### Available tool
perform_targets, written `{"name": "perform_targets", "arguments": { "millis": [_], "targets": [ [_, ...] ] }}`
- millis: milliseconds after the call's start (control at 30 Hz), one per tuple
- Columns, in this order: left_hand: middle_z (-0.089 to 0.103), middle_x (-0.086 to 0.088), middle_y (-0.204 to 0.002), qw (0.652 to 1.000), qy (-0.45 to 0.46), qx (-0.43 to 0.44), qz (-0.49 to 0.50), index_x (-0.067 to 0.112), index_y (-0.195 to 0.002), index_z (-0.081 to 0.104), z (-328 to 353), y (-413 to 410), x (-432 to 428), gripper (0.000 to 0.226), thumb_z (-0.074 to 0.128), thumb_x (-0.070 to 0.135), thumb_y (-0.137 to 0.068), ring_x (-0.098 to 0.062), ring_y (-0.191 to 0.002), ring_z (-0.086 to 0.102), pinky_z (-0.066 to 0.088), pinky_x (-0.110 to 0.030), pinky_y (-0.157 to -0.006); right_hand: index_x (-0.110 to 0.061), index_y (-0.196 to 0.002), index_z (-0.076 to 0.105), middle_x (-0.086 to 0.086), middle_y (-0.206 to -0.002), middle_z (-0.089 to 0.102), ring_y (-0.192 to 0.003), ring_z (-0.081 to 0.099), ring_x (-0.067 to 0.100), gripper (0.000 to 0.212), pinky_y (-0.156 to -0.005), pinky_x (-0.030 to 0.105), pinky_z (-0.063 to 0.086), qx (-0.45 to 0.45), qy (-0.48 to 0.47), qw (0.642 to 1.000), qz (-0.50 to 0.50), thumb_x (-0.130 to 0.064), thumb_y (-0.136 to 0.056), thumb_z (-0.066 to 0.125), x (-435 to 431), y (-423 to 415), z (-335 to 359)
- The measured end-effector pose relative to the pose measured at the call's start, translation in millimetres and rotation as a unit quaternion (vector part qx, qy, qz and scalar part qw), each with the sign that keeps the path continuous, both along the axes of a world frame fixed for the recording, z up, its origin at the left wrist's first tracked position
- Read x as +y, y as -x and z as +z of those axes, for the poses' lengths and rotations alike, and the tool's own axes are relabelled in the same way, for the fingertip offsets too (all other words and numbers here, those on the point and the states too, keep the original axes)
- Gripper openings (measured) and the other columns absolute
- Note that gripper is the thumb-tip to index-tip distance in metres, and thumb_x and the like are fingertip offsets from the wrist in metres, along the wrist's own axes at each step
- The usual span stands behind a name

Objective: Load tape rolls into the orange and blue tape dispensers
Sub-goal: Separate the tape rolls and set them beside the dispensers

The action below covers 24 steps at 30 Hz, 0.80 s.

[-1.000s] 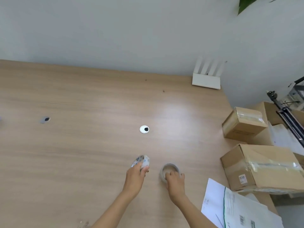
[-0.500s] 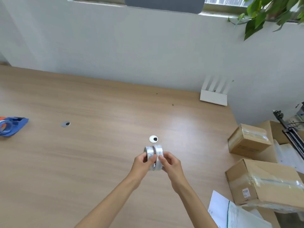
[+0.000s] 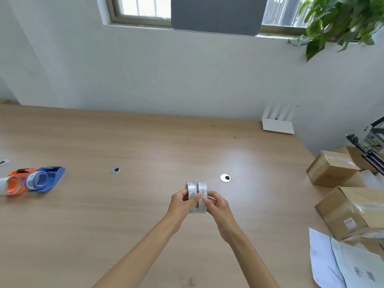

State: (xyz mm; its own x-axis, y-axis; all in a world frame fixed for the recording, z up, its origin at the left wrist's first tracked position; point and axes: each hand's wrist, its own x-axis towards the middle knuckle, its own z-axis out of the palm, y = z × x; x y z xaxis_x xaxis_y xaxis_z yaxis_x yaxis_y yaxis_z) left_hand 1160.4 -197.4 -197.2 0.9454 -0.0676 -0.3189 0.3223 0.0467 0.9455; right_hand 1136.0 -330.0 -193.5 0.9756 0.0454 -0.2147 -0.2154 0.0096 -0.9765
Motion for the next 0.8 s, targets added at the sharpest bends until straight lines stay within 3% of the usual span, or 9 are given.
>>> {"name": "perform_targets", "arguments": {
  "millis": [200, 400, 633, 800],
  "targets": [
    [0.073, 0.001, -0.090, 1.000, -0.010, 0.004, -0.008, 0.011, -0.101, 0.072, 12, 21, 67, 0.016, 0.067, 0.017, -0.087, -0.010, -0.076, 0.067, 0.049, -0.011, -0.060, -0.008, -0.111, 0.059, 0.010, -0.100, 0.074, -0.100, 0.068, 0.027, 0.019, -0.092, 0.036, 0.048, -0.008, -0.026, 1.000, 0.012, -0.013, -0.094, 0.056, 67, 28, 12],
    [0.072, -0.004, -0.089, 1.000, 0.005, 0.008, 0.010, 0.007, -0.105, 0.071, 23, 31, 95, 0.019, 0.065, 0.016, -0.088, -0.016, -0.079, 0.067, 0.051, -0.020, -0.067, -0.005, -0.111, 0.055, 0.010, -0.094, 0.075, -0.081, 0.071, 0.012, 0.022, -0.066, 0.014, 0.050, -0.016, -0.014, 0.999, 0.034, -0.005, -0.089, 0.061, 97, 30, 19],
    [0.071, -0.003, -0.089, 1.000, 0.011, -0.002, 0.012, 0.007, -0.108, 0.070, 37, 36, 130, 0.022, 0.066, 0.016, -0.088, -0.014, -0.078, 0.066, 0.050, -0.018, -0.066, -0.003, -0.104, 0.055, 0.000, -0.074, 0.075, -0.067, 0.070, 0.007, 0.022, -0.058, 0.011, 0.048, -0.043, -0.001, 0.999, 0.018, -0.005, -0.085, 0.066, 135, 31, 32],
    [0.071, -0.006, -0.092, 1.000, 0.025, 0.002, -0.009, 0.008, -0.108, 0.070, 34, 39, 181, 0.021, 0.064, 0.017, -0.090, -0.017, -0.081, 0.066, 0.051, -0.022, -0.071, 0.001, -0.105, 0.055, 0.002, -0.075, 0.076, -0.068, 0.071, 0.009, 0.024, -0.058, 0.012, 0.049, -0.034, -0.005, 0.999, 0.009, -0.003, -0.084, 0.067, 183, 37, 33]
  ]
}}
